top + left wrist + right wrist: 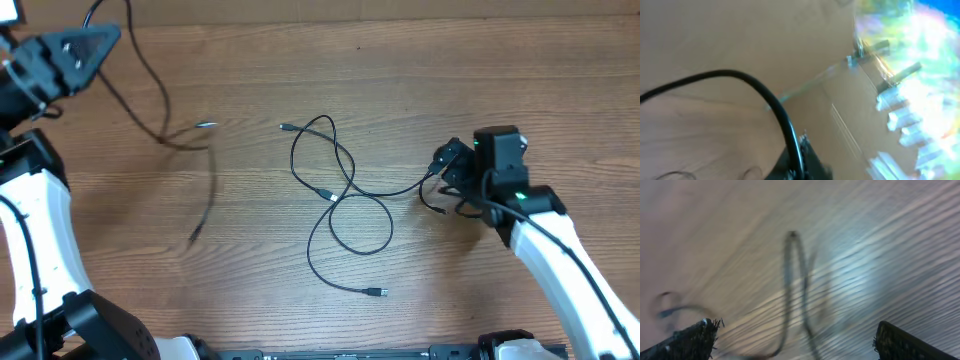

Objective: Untangle cables

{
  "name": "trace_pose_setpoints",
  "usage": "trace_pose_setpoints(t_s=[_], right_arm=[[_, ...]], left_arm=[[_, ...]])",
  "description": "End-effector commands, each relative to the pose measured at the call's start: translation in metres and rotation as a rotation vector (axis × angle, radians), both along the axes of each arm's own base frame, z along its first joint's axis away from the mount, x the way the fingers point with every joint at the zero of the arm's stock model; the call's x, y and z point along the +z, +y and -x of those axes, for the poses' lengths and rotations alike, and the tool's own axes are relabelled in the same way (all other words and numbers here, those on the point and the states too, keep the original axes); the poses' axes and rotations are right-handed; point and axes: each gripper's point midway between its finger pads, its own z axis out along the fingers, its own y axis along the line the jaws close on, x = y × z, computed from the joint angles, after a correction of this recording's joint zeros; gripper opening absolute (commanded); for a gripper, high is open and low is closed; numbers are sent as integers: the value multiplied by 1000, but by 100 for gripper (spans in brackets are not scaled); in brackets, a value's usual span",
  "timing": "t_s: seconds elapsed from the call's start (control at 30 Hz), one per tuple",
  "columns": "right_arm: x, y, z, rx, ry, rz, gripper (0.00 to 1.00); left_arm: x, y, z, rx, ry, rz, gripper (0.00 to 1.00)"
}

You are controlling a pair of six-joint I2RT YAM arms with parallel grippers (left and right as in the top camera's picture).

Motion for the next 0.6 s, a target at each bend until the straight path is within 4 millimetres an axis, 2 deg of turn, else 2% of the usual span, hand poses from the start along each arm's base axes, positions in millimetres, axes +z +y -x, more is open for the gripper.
trace_pose_setpoints(t_s=[0.0,0.03,0.13,0.17,0.23,0.27,0.3,0.43,0.53,0.57], right_arm=[[47,23,1,91,-117,-119,100],[55,28,7,113,-129,-144,100],[55,28,17,120,-108,-151,100],[52,28,21,119,-88,-149,100],[45,27,28,116,-48,-147,100],[42,27,32,116,-25,-146,100],[35,26,40,115,18,-145,100],[27,26,52,115,74,-139,100],[24,25,56,113,96,-138,100],[24,25,56,113,98,-137,100]], left_arm=[[-22,2,-50,231,-5,-8,4],[-64,0,-70,341,123,-65,4],[-125,-2,-81,486,283,-250,4],[-140,-2,-80,525,318,-324,4],[-160,2,-78,573,348,-451,4],[-166,8,-77,602,365,-504,4],[-173,23,-73,664,396,-598,4],[-151,70,-66,834,395,-796,4],[-110,104,-60,997,351,-958,4],[-91,115,-59,1058,318,-1014,4]])
